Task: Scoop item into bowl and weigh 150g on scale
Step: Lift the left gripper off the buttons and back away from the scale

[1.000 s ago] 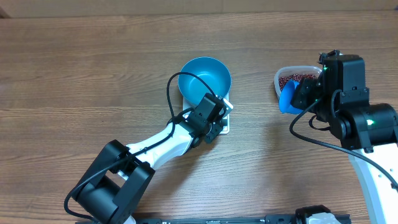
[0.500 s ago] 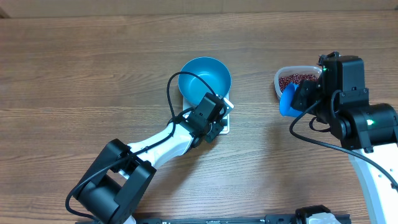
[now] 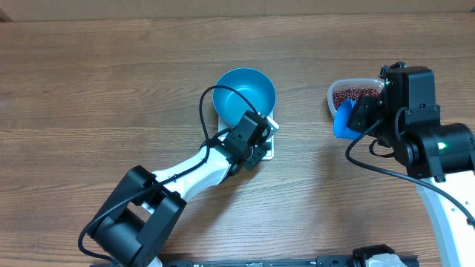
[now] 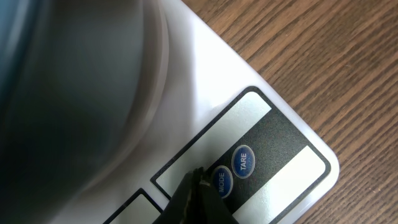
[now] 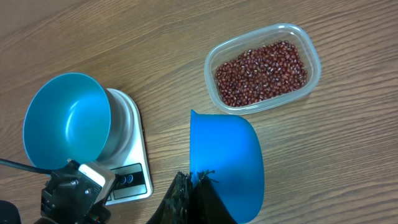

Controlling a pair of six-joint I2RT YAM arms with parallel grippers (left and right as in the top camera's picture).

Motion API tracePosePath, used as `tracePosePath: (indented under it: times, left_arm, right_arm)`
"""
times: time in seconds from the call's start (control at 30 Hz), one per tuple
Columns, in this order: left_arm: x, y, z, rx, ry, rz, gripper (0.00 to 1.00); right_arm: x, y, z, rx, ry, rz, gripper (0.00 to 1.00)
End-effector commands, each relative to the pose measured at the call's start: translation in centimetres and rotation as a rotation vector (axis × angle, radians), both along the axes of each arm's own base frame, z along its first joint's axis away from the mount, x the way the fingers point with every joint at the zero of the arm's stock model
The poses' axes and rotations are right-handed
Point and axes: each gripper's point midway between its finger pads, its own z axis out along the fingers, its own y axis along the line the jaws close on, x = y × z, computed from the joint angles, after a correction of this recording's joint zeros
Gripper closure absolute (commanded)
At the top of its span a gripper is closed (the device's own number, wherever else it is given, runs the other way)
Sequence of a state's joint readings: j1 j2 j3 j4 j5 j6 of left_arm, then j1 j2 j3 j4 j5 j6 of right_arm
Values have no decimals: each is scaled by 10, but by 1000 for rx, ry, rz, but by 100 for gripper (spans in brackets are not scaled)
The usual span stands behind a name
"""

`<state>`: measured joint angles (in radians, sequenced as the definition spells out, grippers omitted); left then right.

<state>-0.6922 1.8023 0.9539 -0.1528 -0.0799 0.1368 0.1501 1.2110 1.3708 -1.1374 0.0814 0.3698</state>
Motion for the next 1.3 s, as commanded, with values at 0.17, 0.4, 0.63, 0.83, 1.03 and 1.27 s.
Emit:
tracePosePath:
  times: [0.17,0.4,0.63,0.83,1.03,1.27]
  left_arm:
    - [-11,13,24,4,-9,19,96]
    - [-34,18,68,-56,3,-5,77]
    - [-53,31,88,-60,30,3,0]
    - [-57,36,96,-62,20,7,0]
    - [-57,53,115,-54,-28,85,0]
    - [-56,63,149,-121,-116,155,1]
  right_arm:
    - [8,-3,17,-2,-65,-13,96]
    - [12,-2,20,1,-83,-13,96]
    - [14,-2,22,2,-96,-13,96]
    - [14,-2,22,2,-95,-13,96]
    - [13,-2,22,2,-93,-13,96]
    - [12,-2,20,1,-85,-13,96]
